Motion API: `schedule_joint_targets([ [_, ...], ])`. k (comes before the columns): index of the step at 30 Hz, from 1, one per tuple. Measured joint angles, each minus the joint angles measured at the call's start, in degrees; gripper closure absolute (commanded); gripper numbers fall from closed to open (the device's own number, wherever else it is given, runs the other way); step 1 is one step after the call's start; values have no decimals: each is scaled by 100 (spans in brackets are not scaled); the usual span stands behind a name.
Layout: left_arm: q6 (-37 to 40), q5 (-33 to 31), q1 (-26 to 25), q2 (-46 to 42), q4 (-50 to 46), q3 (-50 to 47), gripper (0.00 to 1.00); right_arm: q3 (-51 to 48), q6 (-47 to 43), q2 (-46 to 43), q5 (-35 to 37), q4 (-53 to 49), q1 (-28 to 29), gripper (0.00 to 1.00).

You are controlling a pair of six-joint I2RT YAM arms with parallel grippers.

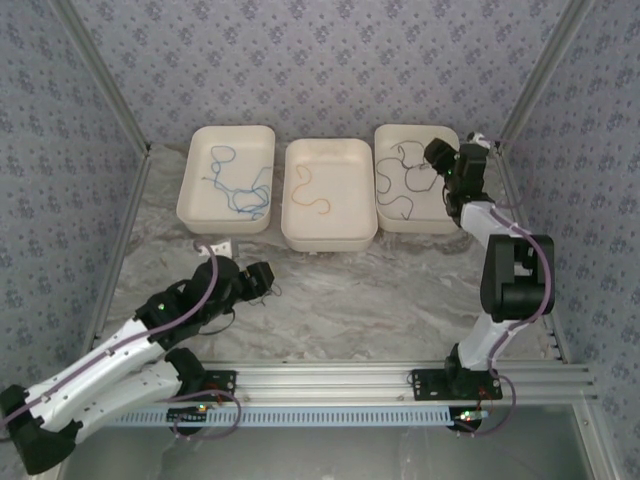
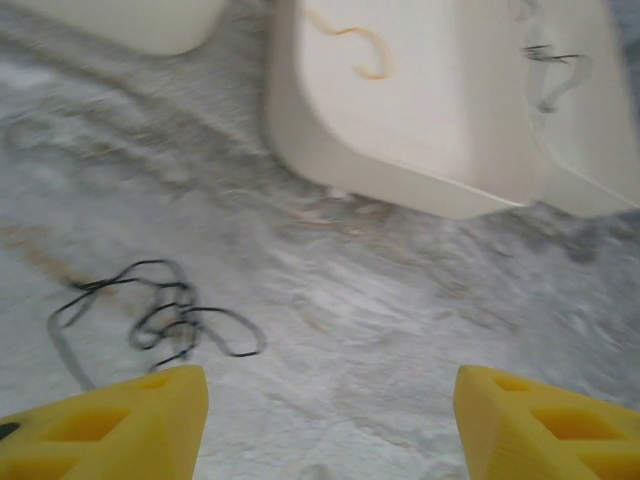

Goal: Untangle the cables

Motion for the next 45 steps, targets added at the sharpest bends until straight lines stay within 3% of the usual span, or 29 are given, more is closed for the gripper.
schedule_joint_targets([
  [4,-365,339,1084,205,-216,-122,38,-291,-13,-940,55,-538,116,30],
  [7,-511,831,2028,396,-140,-315,48,-291,-136,-1853,127,-846,367,33],
  [10,-610,1416,2743,885,186,-540,51,-323,-330,-2796,118,-1134,914,34],
  [13,-715,2020,3132,1633,713,-774,49,-706,-470,-3576,87,-1318,1762,38],
  [16,-811,2426,3180,2181,1067,-859,50,-1445,-564,-4098,96,-1517,2820,41],
  [20,-944,2651,3178,2358,1486,-859,59,-2260,-588,-4170,387,-1952,4262,43],
  [24,-1012,2688,3134,2516,1703,-859,64,-2608,-557,-4168,739,-2273,5171,44],
  [30,-1008,2682,3097,2839,1843,-861,73,-2647,-452,-4105,1051,-2186,5613,44],
  [37,-979,2570,3010,3018,1917,-861,100,-2546,-415,-3025,708,-1858,5825,40],
  [45,-905,2291,2872,2588,1718,-861,100,-1799,-713,-1099,-461,-1519,5823,38],
])
